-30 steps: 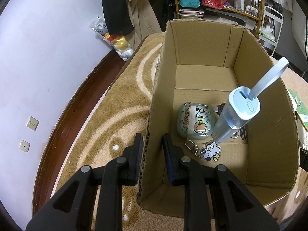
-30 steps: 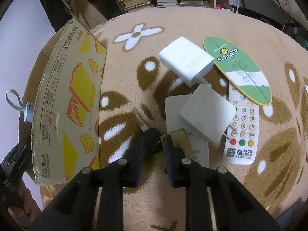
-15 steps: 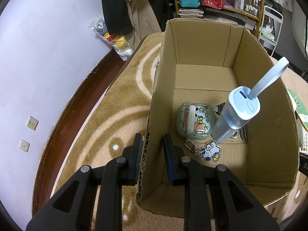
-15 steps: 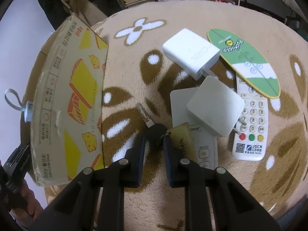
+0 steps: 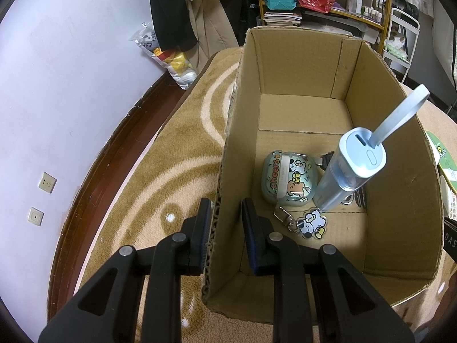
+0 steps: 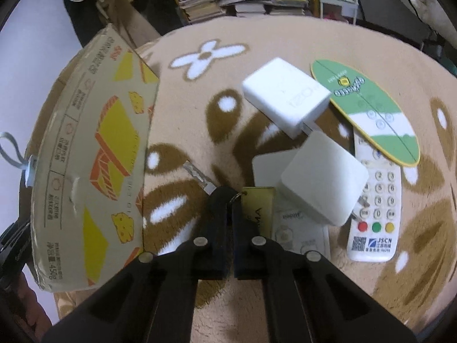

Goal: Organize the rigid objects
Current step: 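Carry the AIMA tag keyring over the box and release it inside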

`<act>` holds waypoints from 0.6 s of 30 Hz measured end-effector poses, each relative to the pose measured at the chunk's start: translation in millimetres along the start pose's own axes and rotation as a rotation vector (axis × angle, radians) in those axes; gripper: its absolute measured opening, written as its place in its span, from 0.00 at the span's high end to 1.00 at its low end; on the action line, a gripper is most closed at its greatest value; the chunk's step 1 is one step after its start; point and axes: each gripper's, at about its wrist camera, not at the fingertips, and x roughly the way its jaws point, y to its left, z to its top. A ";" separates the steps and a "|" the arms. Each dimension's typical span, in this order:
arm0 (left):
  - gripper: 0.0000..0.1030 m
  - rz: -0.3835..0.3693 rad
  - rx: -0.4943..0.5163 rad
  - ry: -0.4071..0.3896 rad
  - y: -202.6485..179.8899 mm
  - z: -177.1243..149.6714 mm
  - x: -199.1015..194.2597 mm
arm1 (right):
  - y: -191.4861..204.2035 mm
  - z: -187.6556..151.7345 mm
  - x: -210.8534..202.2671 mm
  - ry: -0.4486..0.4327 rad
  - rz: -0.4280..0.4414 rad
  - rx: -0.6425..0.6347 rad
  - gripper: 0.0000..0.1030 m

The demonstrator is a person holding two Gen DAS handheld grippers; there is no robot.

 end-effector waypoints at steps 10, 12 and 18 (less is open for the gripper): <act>0.79 0.002 0.002 -0.001 -0.3 -1.1 -0.1 | 19.1 1.3 -14.2 -0.116 0.037 -0.073 0.96; 0.79 0.002 0.002 0.000 -0.1 -0.7 -0.1 | 19.5 2.2 -19.7 -0.147 0.055 -0.082 0.96; 0.79 0.004 0.005 -0.002 -0.9 -2.0 -0.2 | 24.3 2.6 -21.6 -0.197 0.069 -0.091 0.96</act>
